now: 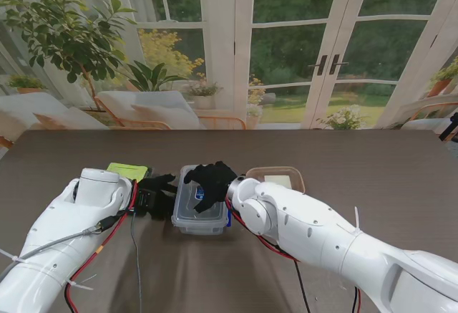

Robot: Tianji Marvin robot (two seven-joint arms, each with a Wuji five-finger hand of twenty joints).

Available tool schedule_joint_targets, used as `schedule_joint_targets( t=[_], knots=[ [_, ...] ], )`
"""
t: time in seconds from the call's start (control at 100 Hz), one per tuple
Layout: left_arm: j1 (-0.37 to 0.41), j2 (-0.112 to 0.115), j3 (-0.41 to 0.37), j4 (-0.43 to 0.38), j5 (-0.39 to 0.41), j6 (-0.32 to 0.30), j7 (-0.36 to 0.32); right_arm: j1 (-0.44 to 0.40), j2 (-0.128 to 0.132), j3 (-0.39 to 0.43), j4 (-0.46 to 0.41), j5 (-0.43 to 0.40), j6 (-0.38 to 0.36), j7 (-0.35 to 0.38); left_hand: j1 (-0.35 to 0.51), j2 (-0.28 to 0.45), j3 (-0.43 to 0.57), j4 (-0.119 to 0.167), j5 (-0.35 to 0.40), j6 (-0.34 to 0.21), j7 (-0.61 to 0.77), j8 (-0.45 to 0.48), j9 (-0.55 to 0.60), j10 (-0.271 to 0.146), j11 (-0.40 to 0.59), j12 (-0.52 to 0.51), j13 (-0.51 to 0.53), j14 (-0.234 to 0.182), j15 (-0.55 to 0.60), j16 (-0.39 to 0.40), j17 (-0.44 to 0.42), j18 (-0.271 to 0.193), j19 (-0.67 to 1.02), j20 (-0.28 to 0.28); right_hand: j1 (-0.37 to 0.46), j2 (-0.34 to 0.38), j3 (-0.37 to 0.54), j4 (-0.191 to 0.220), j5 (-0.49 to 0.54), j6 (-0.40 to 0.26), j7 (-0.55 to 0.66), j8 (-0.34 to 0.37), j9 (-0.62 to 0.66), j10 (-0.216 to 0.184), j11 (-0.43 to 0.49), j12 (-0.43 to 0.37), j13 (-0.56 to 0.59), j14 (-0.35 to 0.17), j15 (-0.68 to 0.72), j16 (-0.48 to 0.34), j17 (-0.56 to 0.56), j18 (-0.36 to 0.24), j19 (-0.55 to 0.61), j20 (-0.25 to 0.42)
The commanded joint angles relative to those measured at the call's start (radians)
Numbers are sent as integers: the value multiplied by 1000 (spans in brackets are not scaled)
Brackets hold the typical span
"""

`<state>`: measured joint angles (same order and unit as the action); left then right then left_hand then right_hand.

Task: Pair container bodies with their lids

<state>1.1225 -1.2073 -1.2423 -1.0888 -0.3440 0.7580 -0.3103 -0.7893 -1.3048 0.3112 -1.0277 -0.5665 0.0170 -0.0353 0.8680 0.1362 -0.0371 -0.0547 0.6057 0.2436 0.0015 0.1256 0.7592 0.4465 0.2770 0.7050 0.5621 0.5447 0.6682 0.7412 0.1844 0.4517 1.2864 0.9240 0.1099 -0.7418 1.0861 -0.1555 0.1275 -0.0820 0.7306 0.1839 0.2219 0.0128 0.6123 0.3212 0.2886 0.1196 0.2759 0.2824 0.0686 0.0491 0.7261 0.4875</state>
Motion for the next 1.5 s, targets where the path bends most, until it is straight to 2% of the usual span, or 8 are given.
schedule_joint_targets(
  t=[0.0,0.2,0.46,0.69,1.13,1.29,1.43,1.49],
  knots=[
    [4,-11,-7,-28,-16,4,-17,-21,-5,-17,16,0,-8,30,33,-20,0,7,89,-112,131,52,32,2,-23,-20,-22,25,-41,-20,-28,-51,-12,-16,-1,20,-32,-2,-17,-7,-3,5,-21,-10,-2,6,77,-35,118,38,-115,-7,4,-4],
    [34,-16,-42,-61,-45,15,7,-21,-5,-19,14,2,-7,35,37,-21,0,7,80,-101,126,48,56,-15,-105,-88,-43,0,-157,-85,-67,-63,-60,-86,-1,22,-32,-1,-17,-8,-4,5,-21,-9,-3,6,78,-36,118,38,-115,-7,4,-4],
    [70,-23,-79,-106,-76,13,43,-20,-9,-23,15,5,-9,35,42,-24,1,7,77,-90,129,48,21,-65,-139,-214,-93,-69,-332,-191,-116,-96,-236,-199,1,22,-32,-1,-17,-6,-4,5,-23,-9,-3,5,76,-35,117,38,-116,-7,3,-4],
    [89,-26,-91,-134,-91,20,61,-19,-12,-24,16,7,-10,33,42,-23,1,7,79,-89,134,54,-67,-130,-176,-313,-156,-132,-448,-250,-159,-143,-370,-239,0,23,-33,-1,-18,-5,-4,4,-23,-9,-3,6,77,-35,117,38,-116,-8,2,-4],
    [126,-43,-123,-179,-147,18,116,-20,-11,-25,12,9,-11,38,45,-21,0,7,72,-80,134,60,-109,-151,-188,-365,-180,-165,-554,-287,-182,-167,-495,-247,0,25,-35,0,-20,-6,-4,4,-24,-8,-3,5,78,-36,117,38,-115,-8,2,-4],
    [147,-47,-137,-202,-162,14,139,-20,-11,-26,11,9,-11,39,46,-23,0,7,77,-67,140,65,-103,-127,-180,-361,-163,-135,-545,-279,-173,-156,-502,-239,0,27,-36,0,-20,-4,-4,4,-24,-9,-2,5,77,-34,117,38,-115,-7,2,-4],
    [155,-39,-132,-227,-115,44,139,-20,-12,-27,10,9,-10,39,55,-27,1,8,65,-19,140,74,-24,-33,-135,-252,-69,-42,-463,-150,-133,-97,-366,-116,0,28,-37,0,-21,-6,-4,3,-24,-7,-2,5,77,-33,116,38,-114,-7,2,-3],
    [157,-30,-131,-238,-92,61,124,-20,-13,-28,10,9,-11,38,50,-26,0,8,35,53,133,74,-2,-11,-115,-201,-45,-16,-407,-97,-118,-80,-285,-87,0,30,-38,0,-22,-6,-4,3,-25,-7,-3,5,77,-34,116,38,-115,-7,2,-3]
  ],
)
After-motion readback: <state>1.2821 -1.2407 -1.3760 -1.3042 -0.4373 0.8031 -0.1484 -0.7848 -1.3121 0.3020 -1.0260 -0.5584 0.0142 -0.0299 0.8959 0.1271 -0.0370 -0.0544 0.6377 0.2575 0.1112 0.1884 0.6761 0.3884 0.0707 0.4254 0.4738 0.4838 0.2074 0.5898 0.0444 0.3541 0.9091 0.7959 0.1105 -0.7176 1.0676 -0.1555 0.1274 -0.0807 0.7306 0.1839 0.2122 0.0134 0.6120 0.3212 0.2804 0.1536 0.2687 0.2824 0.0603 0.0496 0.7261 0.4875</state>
